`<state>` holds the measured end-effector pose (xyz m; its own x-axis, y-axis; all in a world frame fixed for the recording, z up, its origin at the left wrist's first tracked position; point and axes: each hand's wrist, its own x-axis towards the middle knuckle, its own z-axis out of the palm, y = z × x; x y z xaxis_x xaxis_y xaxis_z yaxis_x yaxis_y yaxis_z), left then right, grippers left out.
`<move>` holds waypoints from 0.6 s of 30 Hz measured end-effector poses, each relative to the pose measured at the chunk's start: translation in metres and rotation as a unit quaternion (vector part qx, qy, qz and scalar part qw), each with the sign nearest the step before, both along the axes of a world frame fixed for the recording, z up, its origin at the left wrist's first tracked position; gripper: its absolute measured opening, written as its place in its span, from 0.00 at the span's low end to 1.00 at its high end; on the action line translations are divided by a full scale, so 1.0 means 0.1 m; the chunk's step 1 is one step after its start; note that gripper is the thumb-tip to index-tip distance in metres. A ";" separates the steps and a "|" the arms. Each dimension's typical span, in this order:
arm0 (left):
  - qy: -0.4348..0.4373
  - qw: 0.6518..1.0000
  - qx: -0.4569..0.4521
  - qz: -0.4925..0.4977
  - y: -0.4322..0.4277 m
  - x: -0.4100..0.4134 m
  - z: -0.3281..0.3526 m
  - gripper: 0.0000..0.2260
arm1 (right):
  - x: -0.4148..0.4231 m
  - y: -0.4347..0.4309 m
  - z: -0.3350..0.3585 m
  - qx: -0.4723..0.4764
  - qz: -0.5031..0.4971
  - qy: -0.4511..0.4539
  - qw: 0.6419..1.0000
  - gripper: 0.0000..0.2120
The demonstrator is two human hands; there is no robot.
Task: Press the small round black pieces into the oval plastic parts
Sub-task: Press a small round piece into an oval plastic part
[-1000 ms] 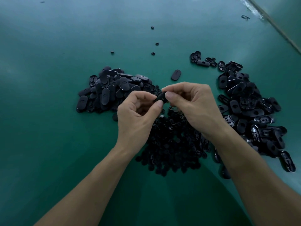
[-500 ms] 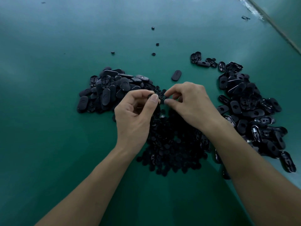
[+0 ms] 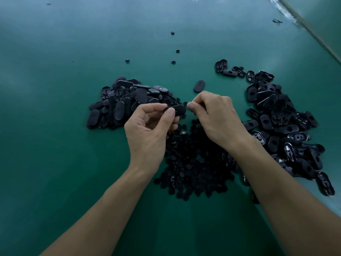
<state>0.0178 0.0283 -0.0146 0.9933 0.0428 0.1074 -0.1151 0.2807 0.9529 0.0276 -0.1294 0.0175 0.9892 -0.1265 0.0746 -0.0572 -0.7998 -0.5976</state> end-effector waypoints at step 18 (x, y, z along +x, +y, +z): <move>0.010 1.000 0.017 0.002 -0.01 0.01 0.00 0.04 | -0.19 0.20 0.28 0.139 0.063 -0.061 0.986 0.03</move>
<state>0.0188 0.0274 -0.0146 0.9951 0.0444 0.0885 -0.0968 0.2484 0.9638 0.0082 -0.1092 0.0455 0.9840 -0.0362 0.1745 0.1182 -0.6003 -0.7910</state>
